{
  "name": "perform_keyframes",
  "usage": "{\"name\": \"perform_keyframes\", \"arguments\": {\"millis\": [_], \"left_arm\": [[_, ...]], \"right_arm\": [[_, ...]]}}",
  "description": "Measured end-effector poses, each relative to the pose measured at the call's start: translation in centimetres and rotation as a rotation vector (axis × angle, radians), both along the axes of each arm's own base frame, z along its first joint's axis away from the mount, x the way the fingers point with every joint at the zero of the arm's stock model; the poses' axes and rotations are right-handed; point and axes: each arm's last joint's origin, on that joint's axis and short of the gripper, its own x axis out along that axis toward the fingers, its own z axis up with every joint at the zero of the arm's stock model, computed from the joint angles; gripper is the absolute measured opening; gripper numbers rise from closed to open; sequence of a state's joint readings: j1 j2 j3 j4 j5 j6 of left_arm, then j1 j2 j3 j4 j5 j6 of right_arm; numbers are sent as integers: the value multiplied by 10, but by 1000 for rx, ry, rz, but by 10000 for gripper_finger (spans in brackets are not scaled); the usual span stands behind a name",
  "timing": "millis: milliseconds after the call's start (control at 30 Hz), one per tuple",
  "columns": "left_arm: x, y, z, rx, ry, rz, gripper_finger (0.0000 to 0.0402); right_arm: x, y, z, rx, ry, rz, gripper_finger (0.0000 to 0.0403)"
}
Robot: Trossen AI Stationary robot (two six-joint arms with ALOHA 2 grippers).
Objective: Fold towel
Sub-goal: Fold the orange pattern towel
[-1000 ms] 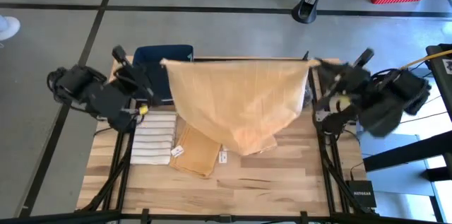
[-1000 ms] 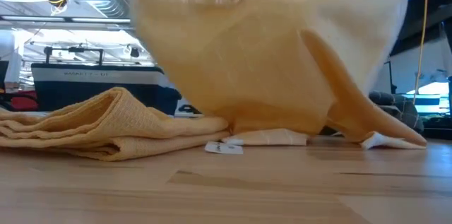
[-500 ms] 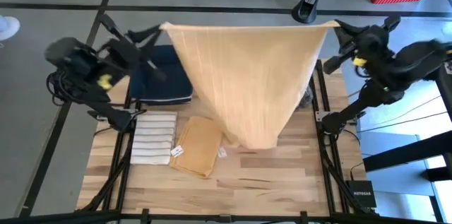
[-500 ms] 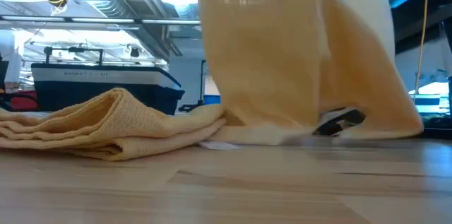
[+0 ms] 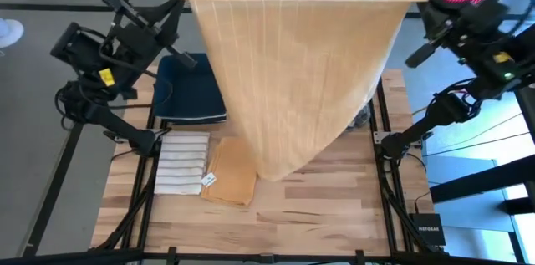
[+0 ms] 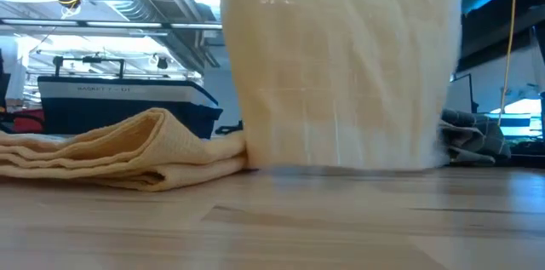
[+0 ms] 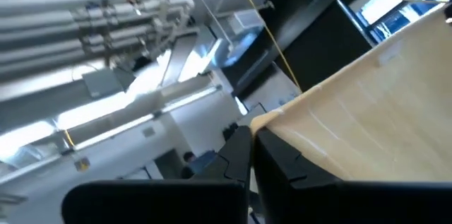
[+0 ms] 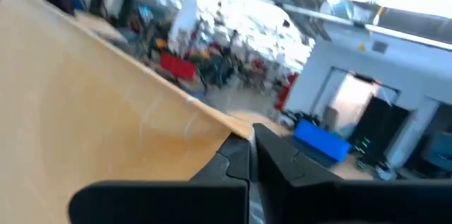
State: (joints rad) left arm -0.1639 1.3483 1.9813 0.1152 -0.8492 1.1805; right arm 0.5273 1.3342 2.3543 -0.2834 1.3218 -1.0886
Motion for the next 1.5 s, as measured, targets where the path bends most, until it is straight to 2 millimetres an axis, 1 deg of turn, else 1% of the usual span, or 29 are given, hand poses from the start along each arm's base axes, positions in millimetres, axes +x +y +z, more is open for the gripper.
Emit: {"name": "perform_keyframes", "arguments": {"millis": [100,267,467,600,700,800,900,1067,1133,1233,1367,1500], "left_arm": [[7,11,-1,31,-10,1,5],[18,34,-4,61,-46,-19,5],[32,72,-11,106,-44,-24,5],[44,97,-14,237,-23,-94,5],[49,106,-11,330,-100,-96,5],[46,105,-6,400,-197,-77,5],[40,99,-1,451,-212,-62,5],[32,88,2,423,-199,-113,5],[29,84,3,414,-186,-129,5],[26,77,1,350,-127,-179,5],[22,65,-4,238,-45,-243,5],[11,49,-6,137,-20,-311,5]], "right_arm": [[-7,-6,4,-23,-52,14,12],[-15,-17,3,-56,-31,-55,12],[-19,-26,2,-123,-5,-104,12],[-25,-32,1,-150,2,-146,12],[-28,-35,2,-179,3,-163,12],[-25,-36,1,-221,17,-146,12],[-22,-36,0,-248,29,-122,12],[-20,-35,-5,-280,105,-107,12],[-19,-35,-5,-284,110,-109,12],[-20,-35,-5,-251,79,-102,12],[-24,-36,-10,-191,86,-108,12],[-26,-32,-19,-117,75,-6,12]]}}
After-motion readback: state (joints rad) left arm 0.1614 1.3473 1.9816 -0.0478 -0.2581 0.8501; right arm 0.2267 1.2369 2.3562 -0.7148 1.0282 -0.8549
